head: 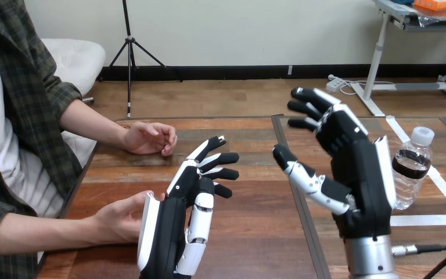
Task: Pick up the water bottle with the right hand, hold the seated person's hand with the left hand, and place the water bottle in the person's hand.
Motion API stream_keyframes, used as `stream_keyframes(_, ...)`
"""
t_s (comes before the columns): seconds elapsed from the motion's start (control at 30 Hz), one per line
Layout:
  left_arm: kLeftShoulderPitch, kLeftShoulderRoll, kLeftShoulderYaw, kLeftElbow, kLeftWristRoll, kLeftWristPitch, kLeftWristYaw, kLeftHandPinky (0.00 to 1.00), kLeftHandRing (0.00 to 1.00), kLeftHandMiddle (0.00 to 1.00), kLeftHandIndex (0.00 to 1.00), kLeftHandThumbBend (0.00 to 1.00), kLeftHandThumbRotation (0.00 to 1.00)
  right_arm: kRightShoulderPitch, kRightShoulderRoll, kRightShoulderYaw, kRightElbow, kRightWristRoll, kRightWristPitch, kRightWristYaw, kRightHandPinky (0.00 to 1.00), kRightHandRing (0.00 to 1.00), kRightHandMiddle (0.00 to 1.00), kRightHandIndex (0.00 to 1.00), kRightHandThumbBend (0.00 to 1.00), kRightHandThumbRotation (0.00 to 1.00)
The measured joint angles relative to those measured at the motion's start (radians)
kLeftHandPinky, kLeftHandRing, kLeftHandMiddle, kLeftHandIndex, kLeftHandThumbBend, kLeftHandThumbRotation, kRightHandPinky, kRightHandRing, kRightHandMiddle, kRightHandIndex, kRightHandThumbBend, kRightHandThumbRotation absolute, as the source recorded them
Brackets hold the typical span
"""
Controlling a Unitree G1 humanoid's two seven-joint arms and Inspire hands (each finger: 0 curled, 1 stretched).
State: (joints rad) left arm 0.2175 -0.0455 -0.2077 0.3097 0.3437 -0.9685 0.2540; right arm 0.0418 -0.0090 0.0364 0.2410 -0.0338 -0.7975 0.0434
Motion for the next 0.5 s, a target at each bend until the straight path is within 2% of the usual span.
stream_keyframes(0.07, 0.000, 0.000, 0.000, 0.000, 0.000, 0.000, 0.000, 0.53, 0.66, 0.74, 0.83, 0.08, 1.00, -0.004, 0.000, -0.003, 0.000, 0.008, -0.001, 0.005, 0.69, 0.78, 0.81, 0.75, 0.60, 0.01)
stream_keyframes(0.1, 0.000, 0.000, 0.000, 0.000, 0.000, 0.000, 0.000, 0.53, 0.66, 0.74, 0.83, 0.08, 1.00, -0.036, -0.004, -0.016, 0.001, 0.018, -0.014, 0.005, 0.72, 0.79, 0.81, 0.75, 0.62, 0.00)
stream_keyframes(0.17, 0.000, 0.000, 0.000, 0.000, 0.000, 0.000, 0.000, 0.53, 0.67, 0.74, 0.83, 0.08, 1.00, -0.041, -0.007, -0.023, 0.001, 0.002, -0.016, -0.003, 0.75, 0.80, 0.81, 0.75, 0.65, 0.03)
stream_keyframes(0.27, -0.001, 0.000, 0.000, 0.000, 0.000, 0.000, 0.000, 0.53, 0.67, 0.75, 0.83, 0.08, 1.00, -0.052, -0.015, -0.050, 0.003, -0.093, -0.026, -0.058, 0.78, 0.82, 0.81, 0.75, 0.67, 0.08)
stream_keyframes(0.4, -0.002, 0.000, 0.000, 0.000, 0.000, 0.000, -0.001, 0.53, 0.67, 0.75, 0.83, 0.08, 1.00, -0.073, -0.047, -0.085, 0.003, -0.229, -0.036, -0.128, 0.81, 0.83, 0.81, 0.76, 0.70, 0.16)
stream_keyframes(0.5, -0.003, 0.000, 0.000, 0.000, 0.000, 0.000, -0.001, 0.53, 0.67, 0.75, 0.83, 0.08, 1.00, -0.090, -0.075, -0.106, 0.003, -0.295, -0.035, -0.172, 0.82, 0.84, 0.82, 0.77, 0.71, 0.20)
